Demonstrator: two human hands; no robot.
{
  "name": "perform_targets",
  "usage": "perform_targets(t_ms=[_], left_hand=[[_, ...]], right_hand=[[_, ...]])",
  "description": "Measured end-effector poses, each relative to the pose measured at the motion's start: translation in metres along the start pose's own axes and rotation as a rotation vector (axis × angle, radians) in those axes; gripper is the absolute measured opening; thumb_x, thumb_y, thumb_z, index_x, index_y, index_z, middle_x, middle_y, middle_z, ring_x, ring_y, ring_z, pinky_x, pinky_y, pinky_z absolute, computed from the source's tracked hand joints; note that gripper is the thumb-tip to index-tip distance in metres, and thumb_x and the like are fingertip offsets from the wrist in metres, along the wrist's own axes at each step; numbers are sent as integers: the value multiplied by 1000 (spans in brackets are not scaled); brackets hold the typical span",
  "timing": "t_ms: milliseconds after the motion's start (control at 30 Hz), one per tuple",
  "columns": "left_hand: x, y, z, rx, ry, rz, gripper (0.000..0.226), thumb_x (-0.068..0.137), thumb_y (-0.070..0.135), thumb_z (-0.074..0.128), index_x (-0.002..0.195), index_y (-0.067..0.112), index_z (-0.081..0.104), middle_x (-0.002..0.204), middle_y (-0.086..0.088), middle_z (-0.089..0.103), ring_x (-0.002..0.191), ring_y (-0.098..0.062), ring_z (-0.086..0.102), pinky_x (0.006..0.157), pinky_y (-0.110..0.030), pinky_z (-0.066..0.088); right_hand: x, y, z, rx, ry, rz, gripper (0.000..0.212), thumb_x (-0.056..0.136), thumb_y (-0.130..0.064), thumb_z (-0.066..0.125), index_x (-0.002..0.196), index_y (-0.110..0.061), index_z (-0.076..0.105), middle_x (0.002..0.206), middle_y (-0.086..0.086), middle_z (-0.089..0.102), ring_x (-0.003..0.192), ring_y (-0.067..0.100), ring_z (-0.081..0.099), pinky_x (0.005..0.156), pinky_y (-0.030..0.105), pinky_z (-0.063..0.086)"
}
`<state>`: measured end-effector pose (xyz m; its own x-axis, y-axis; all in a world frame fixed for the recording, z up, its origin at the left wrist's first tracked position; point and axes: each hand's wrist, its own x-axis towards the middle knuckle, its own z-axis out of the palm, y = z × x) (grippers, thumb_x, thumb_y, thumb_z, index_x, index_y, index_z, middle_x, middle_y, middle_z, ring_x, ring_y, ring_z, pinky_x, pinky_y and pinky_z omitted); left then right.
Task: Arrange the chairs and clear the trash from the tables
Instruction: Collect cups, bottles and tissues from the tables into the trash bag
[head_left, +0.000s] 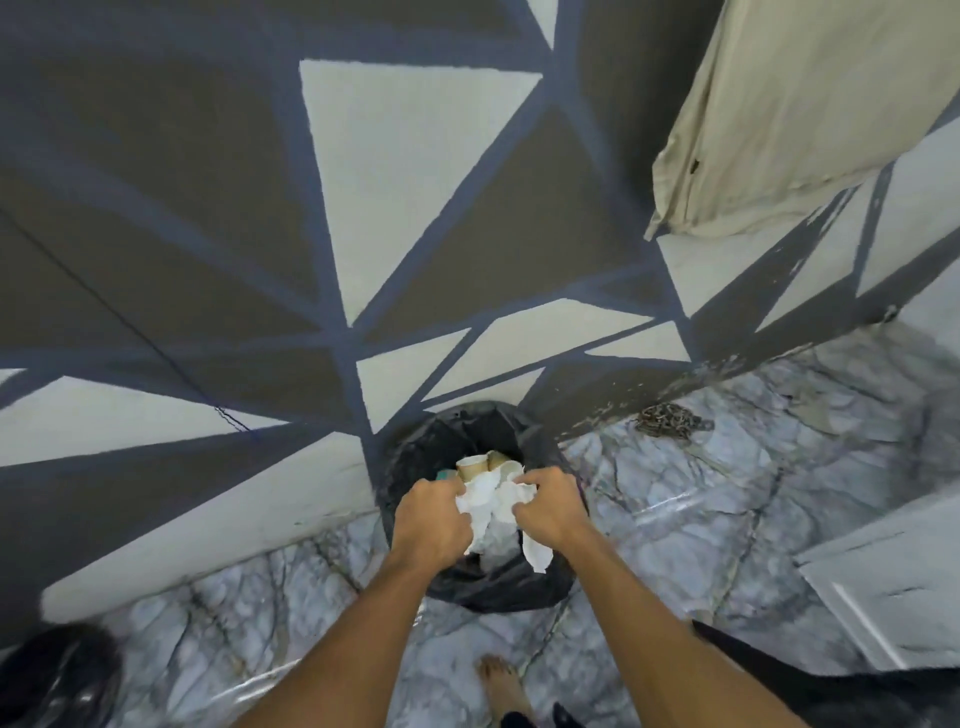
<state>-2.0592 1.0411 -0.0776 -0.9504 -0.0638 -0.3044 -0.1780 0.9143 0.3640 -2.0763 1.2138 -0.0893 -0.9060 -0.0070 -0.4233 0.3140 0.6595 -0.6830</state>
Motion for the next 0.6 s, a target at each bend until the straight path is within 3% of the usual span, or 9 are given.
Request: perform_targets(t_ms=[100, 200, 333, 467, 533, 600], left_hand=[[40, -1, 22, 156, -69, -17, 34, 84, 26, 61, 118, 24, 64, 115, -10, 64, 111, -29, 54, 96, -40, 44], [74, -4, 45, 198, -117, -53, 38, 83, 27, 62, 120, 23, 61, 116, -10, 63, 114, -29, 50, 96, -43, 42], [110, -10, 69, 24, -248, -147, 43, 83, 21, 65, 125, 14, 62, 124, -16, 62, 114, -34, 57, 97, -41, 50], [132, -14, 87, -100, -340, -124, 52, 88, 21, 67, 138, 11, 54, 142, -12, 54, 130, -31, 49, 108, -35, 39], [137, -14, 93, -134, -382, -112, 48, 88, 21, 67, 133, 12, 58, 137, -12, 58, 126, -31, 53, 106, -36, 43], [141, -18, 101, -153, -390, -127, 37, 81, 21, 68, 117, 14, 68, 122, -10, 67, 112, -30, 62, 95, -39, 53]], right_hand=[[47, 8, 15, 16, -65, 53, 37, 73, -10, 63, 108, -16, 74, 108, 5, 71, 99, 26, 66, 81, 28, 54], [87, 21, 28, 5, -103, 110, 36, 74, -16, 65, 109, -17, 72, 115, 6, 69, 101, 25, 64, 86, 31, 53], [125, 35, 37, -28, -132, 159, 51, 80, -20, 75, 128, -12, 60, 126, 7, 63, 115, 26, 59, 97, 32, 46], [143, 45, 49, -153, -266, 141, 61, 79, -30, 77, 132, -14, 51, 132, 7, 59, 119, 26, 56, 100, 32, 44], [149, 50, 54, -134, -273, 172, 60, 78, -24, 78, 131, -11, 53, 130, 7, 60, 118, 28, 57, 100, 35, 45], [153, 55, 59, -100, -264, 215, 55, 79, -19, 77, 130, -10, 56, 127, 7, 62, 116, 27, 59, 99, 33, 47]])
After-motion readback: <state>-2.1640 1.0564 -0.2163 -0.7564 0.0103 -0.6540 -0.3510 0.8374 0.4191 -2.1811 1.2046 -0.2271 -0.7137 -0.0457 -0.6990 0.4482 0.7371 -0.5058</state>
